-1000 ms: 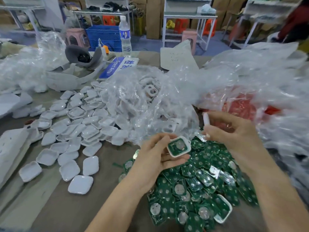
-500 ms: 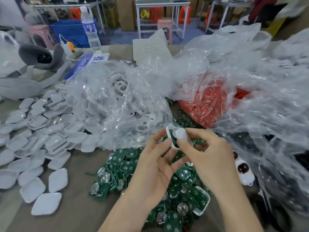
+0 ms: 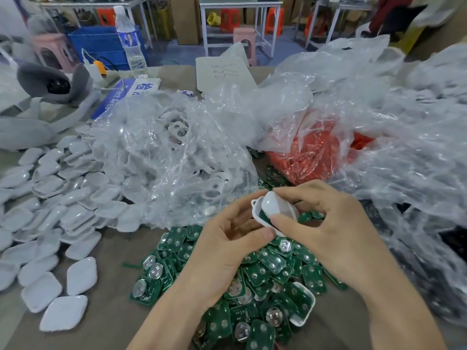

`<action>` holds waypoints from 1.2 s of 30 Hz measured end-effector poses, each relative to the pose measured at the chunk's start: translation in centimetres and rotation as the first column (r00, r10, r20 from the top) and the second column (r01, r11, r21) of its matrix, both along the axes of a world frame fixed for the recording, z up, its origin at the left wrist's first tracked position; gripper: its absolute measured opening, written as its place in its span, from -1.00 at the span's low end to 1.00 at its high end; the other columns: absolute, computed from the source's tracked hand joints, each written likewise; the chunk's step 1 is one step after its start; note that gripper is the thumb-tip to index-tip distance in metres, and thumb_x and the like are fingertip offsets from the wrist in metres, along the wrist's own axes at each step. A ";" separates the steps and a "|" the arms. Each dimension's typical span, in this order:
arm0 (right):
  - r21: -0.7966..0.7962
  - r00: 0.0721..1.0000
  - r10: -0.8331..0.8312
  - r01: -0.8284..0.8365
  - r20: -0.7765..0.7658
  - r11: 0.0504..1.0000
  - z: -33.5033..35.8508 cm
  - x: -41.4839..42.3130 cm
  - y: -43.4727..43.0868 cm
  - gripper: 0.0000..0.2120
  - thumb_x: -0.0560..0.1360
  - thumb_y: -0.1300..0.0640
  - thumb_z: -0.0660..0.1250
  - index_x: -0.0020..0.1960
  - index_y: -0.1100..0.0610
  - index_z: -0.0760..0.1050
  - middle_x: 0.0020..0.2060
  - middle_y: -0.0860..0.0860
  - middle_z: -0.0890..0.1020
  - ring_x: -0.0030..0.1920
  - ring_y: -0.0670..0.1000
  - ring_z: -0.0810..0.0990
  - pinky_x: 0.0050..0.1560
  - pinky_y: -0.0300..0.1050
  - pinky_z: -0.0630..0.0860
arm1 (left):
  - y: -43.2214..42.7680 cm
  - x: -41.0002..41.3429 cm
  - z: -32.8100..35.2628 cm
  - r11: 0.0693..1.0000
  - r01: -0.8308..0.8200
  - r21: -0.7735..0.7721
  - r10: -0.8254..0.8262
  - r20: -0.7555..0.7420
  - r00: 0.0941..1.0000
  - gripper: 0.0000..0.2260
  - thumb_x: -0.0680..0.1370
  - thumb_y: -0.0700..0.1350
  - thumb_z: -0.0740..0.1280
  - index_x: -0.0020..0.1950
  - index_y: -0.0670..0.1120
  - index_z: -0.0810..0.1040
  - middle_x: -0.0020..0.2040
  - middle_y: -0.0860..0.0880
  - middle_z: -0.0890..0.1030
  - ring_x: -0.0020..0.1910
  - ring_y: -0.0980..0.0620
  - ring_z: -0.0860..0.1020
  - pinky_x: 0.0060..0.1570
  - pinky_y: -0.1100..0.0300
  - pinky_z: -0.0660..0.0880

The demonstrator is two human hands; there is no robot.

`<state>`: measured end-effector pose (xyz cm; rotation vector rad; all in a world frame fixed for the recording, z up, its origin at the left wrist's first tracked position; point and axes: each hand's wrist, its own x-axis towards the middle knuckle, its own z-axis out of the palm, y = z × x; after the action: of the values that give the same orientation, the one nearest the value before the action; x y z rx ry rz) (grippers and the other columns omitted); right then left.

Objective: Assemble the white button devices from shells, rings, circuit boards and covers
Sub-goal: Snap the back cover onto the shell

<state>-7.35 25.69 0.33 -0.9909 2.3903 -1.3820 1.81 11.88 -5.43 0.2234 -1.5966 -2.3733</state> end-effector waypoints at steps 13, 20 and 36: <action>-0.005 0.966 0.182 -0.186 -0.182 0.983 0.2 -1.4 0.3 -0.66 0.31 0.00 0.48 0.09 -0.13 0.61 -0.05 -0.24 0.59 0.03 -0.18 0.59 -0.07 -0.34 0.55 | -2.0 -0.3 1.4 0.959 0.015 -0.283 -0.015 0.005 1.000 -0.62 0.35 -0.09 0.53 0.15 0.04 0.62 0.07 -0.02 0.70 0.08 0.02 0.66 0.01 0.26 0.55; 0.015 0.961 0.184 -0.185 -0.206 0.983 -1.1 -1.3 -0.2 -0.61 0.32 0.06 0.52 0.14 -0.10 0.60 -0.05 -0.21 0.54 0.04 -0.17 0.55 -0.01 -0.30 0.53 | -2.1 -0.2 0.3 0.963 -0.008 -0.270 0.011 0.009 1.000 -0.59 0.33 -0.13 0.57 0.14 0.02 0.62 0.06 -0.04 0.71 0.06 -0.03 0.67 -0.01 0.23 0.57; -0.075 0.963 0.217 -0.231 -0.161 0.970 -2.5 -1.6 -0.6 -0.60 0.34 0.15 0.54 0.13 -0.10 0.59 -0.03 -0.20 0.53 0.07 -0.10 0.57 -0.03 -0.24 0.60 | -2.2 -0.2 -0.4 0.983 -0.041 -0.181 0.035 -0.036 0.999 -0.62 0.34 -0.21 0.53 0.14 -0.05 0.62 0.07 -0.05 0.70 0.06 -0.06 0.68 -0.02 0.20 0.59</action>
<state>-9.00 25.05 -2.12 -1.3912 2.2454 -1.3897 1.66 9.64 -5.80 0.1749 -1.7643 -2.1751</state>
